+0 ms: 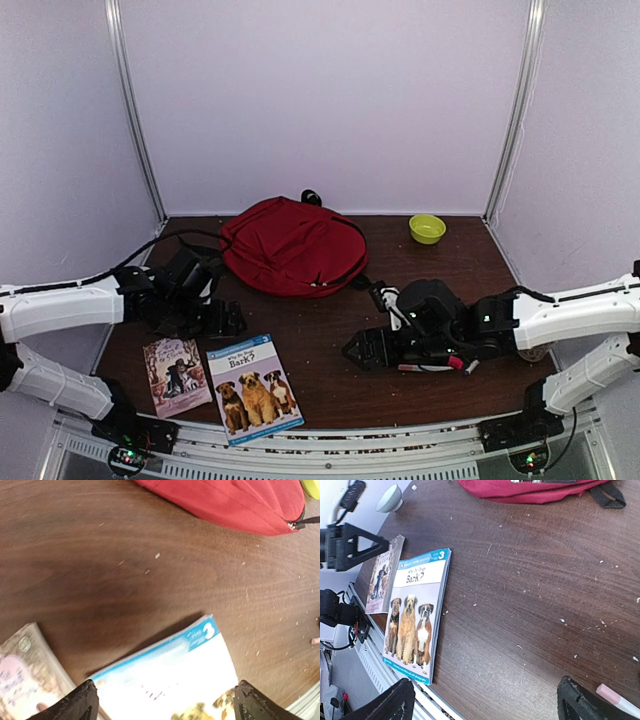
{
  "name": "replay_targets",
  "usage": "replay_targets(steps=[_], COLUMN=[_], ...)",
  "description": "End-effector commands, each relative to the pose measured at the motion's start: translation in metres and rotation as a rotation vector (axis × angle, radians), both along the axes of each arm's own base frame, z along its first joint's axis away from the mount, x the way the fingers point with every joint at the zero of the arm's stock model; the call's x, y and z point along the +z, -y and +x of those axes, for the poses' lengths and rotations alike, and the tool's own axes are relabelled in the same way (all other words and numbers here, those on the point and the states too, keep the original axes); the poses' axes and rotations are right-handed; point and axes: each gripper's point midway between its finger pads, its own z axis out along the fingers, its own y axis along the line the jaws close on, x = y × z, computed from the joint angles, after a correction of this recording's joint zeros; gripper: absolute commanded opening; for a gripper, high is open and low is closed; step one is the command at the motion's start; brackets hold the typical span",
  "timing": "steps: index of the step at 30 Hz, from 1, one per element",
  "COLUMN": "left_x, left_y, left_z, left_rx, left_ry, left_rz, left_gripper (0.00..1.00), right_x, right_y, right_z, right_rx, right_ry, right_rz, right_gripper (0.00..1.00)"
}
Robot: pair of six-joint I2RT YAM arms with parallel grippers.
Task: Pack the student bag
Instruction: Pick up the book from the corner of the board.
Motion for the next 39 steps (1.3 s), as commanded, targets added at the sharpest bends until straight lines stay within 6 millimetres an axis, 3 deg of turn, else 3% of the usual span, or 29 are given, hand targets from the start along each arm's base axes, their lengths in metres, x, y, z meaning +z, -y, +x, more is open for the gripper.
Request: replay_targets(steps=[1,9,18,26,39], left_x=[-0.015,-0.034,-0.051,-0.066,-0.079], left_y=[-0.033,-0.035,-0.022,0.004,0.02], left_z=[-0.038,-0.08,-0.105,-0.113,-0.113], left_rx=[0.04,0.023,-0.037,-0.099,-0.122], left_ry=[-0.091,-0.186,-0.264,-0.306,-0.323], left_rz=[0.055,-0.005,0.015,-0.082,-0.132], left_gripper=[0.96,0.96,0.96,0.94,0.92], right_x=[0.007,0.003,-0.014,-0.039,-0.067], right_y=[-0.03,-0.074,-0.108,-0.125,-0.15], right_z=[-0.002,-0.013,-0.026,-0.032,-0.042], right_rx=[0.063,0.161,0.231,0.244,0.265], right_ry=[-0.017,-0.079,-0.176,-0.25,-0.373], right_rz=[0.054,0.115,0.175,0.163,0.221], right_gripper=[1.0,1.0,1.0,1.0,1.0])
